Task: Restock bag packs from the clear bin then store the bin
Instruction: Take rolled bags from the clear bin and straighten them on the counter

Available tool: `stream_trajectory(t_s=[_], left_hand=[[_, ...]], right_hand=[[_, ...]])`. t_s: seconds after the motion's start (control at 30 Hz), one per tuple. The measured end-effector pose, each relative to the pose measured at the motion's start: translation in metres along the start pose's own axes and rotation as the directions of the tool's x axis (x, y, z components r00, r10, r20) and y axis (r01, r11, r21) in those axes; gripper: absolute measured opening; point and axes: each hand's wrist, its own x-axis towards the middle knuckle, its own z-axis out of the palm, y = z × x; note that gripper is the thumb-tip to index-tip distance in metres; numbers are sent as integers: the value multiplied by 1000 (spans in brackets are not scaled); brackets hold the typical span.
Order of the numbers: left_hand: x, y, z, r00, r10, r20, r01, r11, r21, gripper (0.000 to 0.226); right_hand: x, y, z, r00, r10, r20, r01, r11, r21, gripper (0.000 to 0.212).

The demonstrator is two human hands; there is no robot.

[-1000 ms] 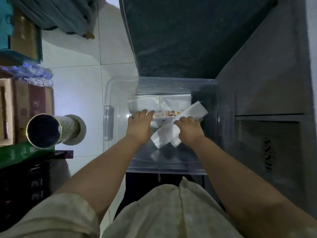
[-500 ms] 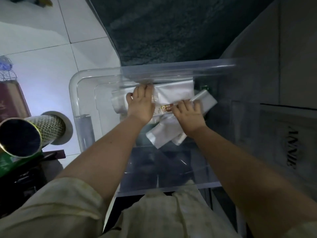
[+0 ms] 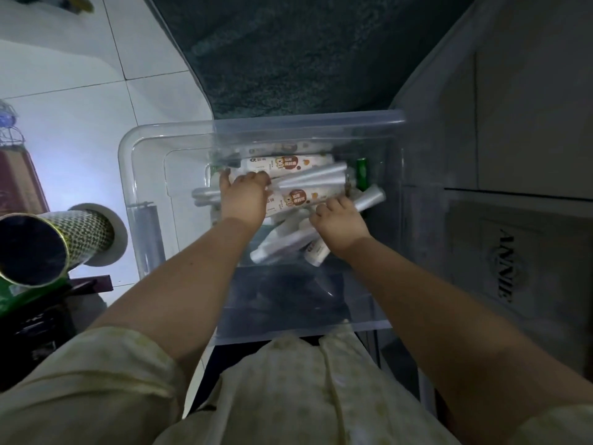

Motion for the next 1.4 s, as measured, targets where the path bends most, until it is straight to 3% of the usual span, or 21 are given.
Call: stream_trajectory(t_s=[0.13,0.3,0.53,0.7,0.77,1.0,1.2,1.4], left_hand=[[-30,5,-34,998,60,-33,-60,998,3,21],[-74,15,-97,976,148,-158,-152,988,-14,17],[-110,44,-197,868,323,-376,-352,936,-8,11],[-112,73,-248,777,519,-356,-537,842,54,18],[-117,87,-265,704,616,-352,-629,772,93,18],[-156,163,-310,317,885,-341,-888,403,220,11],[-240,250,-311,46,960,-275,-980,96,172,13],[-349,325,-283,-118,974,-192,-991,-105,78,7]], right_hand=[[-26,3,-29,999,-39,-8,39,999,3,28],[-74,-2,-77,985,15,-170,-1,997,82,29],[-129,-21,-147,882,333,-333,-271,937,221,32],[-164,-36,-180,715,537,-449,-444,844,303,26],[-183,-45,-190,611,617,-496,-517,785,340,18],[-270,-77,-214,287,770,-570,-671,586,454,4],[-369,-112,-220,-18,789,-614,-780,373,503,10],[-468,-169,-195,-272,727,-631,-858,114,501,13]])
